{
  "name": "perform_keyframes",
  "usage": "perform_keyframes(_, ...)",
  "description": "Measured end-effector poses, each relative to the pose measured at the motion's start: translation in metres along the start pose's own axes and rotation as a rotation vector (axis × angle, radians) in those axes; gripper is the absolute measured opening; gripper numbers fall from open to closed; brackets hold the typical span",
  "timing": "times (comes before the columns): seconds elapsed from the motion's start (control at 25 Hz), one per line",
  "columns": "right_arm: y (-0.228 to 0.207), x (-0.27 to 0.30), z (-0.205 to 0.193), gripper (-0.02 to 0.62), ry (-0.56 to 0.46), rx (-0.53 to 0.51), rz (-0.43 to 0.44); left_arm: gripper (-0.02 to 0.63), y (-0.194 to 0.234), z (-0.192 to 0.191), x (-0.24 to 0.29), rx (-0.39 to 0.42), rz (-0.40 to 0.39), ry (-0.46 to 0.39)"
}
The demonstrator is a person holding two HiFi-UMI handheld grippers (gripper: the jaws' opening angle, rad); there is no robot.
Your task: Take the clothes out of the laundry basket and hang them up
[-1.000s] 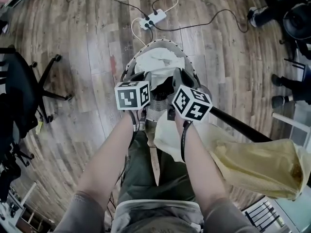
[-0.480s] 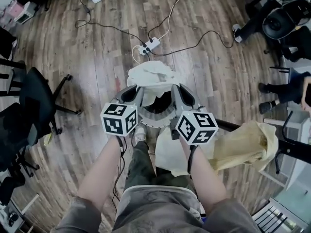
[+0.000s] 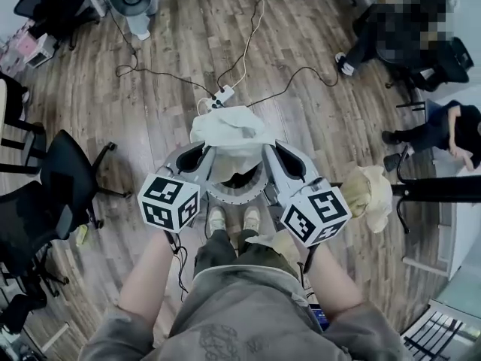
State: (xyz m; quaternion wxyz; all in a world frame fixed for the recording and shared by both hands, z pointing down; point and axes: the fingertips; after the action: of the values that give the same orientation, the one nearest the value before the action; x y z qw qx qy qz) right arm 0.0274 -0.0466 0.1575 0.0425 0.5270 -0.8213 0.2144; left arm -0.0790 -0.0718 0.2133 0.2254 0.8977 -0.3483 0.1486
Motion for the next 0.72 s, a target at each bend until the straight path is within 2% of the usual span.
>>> perform_keyframes(0.28, 0.03, -0.063, 0.054, 0.043, -0.09, -0.066, 0.027, 0.028, -0.053, 0.048, -0.039, 0.077, -0.103, -0.049)
perform_keyframes(0.56, 0.047, -0.106, 0.064, 0.043, -0.113, -0.105, 0.044, 0.028, -0.086, 0.065, -0.058, 0.115, -0.162, -0.074)
perform_keyframes(0.72, 0.039, -0.122, 0.074, 0.043, -0.137, -0.102, 0.019, 0.028, -0.103, 0.077, -0.053, 0.129, -0.195, -0.083)
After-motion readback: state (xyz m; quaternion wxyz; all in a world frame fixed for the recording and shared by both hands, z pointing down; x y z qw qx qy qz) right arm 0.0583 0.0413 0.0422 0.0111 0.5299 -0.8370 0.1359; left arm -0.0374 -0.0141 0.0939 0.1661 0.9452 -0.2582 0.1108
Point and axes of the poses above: the fingertips, and each gripper's own axes: x forward along the fingers, y to its left, z out of its top, and after that the axes turned 1 degree about y, right-handed
